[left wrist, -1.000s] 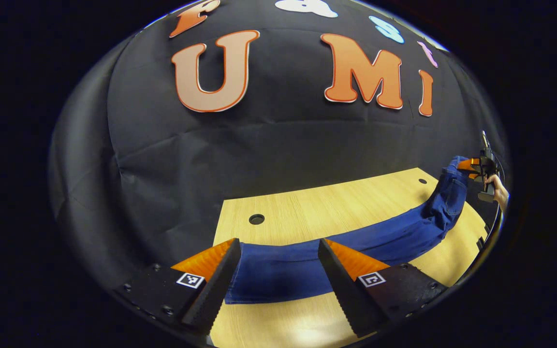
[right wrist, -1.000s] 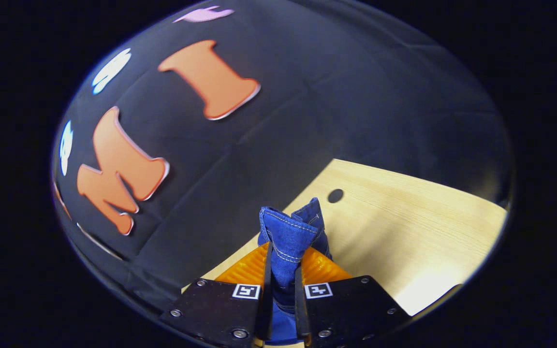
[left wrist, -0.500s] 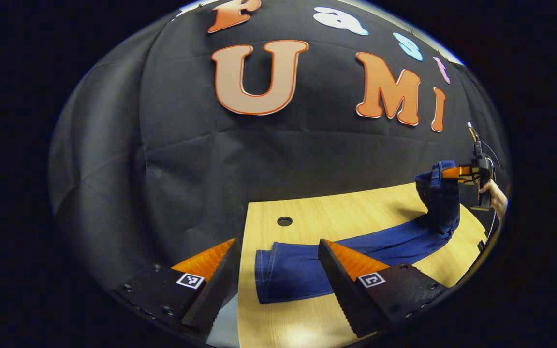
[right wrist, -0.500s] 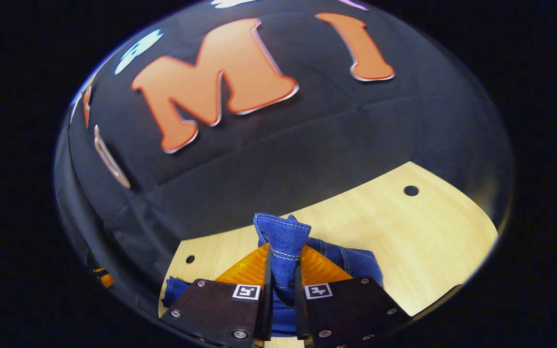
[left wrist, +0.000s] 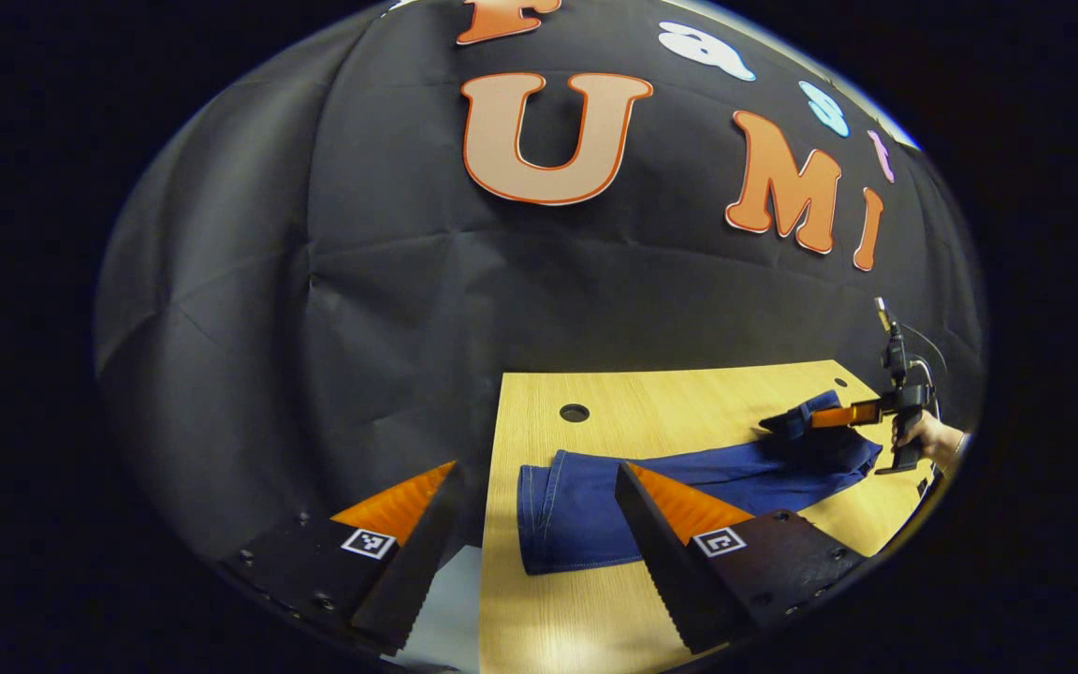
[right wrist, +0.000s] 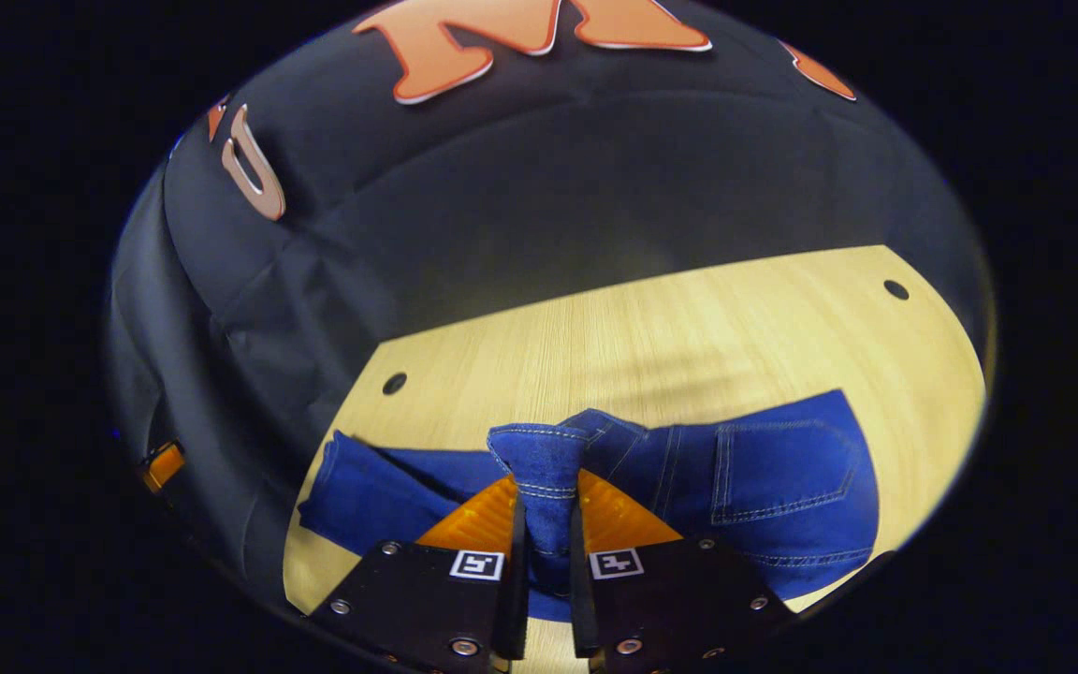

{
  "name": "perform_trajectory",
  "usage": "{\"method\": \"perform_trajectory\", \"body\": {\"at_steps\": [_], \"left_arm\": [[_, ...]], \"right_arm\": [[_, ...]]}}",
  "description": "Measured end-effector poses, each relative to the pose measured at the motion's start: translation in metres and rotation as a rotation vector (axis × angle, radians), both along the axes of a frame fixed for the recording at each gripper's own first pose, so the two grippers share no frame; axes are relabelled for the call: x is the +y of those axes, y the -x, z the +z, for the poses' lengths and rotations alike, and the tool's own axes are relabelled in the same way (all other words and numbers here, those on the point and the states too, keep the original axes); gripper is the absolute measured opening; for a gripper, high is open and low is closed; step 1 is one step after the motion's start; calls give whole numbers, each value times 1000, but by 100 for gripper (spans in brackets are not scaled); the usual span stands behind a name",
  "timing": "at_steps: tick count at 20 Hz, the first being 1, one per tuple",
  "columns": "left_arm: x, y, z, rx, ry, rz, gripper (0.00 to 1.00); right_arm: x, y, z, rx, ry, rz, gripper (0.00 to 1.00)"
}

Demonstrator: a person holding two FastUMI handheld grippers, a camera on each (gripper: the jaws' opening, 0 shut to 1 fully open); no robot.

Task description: Grasp the waist and the cuffs of the jeans and fold them to make the two legs overlap; first hold the waist and fold one-third of the jeans toward the cuffs, then hold the cuffs and fold the remaining one-third in the same direction to finish folding.

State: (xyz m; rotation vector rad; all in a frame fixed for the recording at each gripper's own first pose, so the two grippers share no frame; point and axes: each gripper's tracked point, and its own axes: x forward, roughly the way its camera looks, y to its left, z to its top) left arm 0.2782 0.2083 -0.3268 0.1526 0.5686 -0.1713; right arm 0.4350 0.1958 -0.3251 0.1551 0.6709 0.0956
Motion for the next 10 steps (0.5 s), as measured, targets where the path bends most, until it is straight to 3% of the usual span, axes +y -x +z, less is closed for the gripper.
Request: {"method": "perform_trajectory", "body": {"at_steps": [5,8,9,10], "left_arm": [[5,3,-10,22,43,18,99],[3,3,-18,33,96,40,99],[2,4,-21,38,110,48,98],[1,5,-23,41,126,57,98]], "right_arm": [[3,3,-25,34,70,27,19],[17,15,-28,64,27,73,22],[24,21,-29,67,17,83,34],[28,23,-29,69,1,95,64]]}}
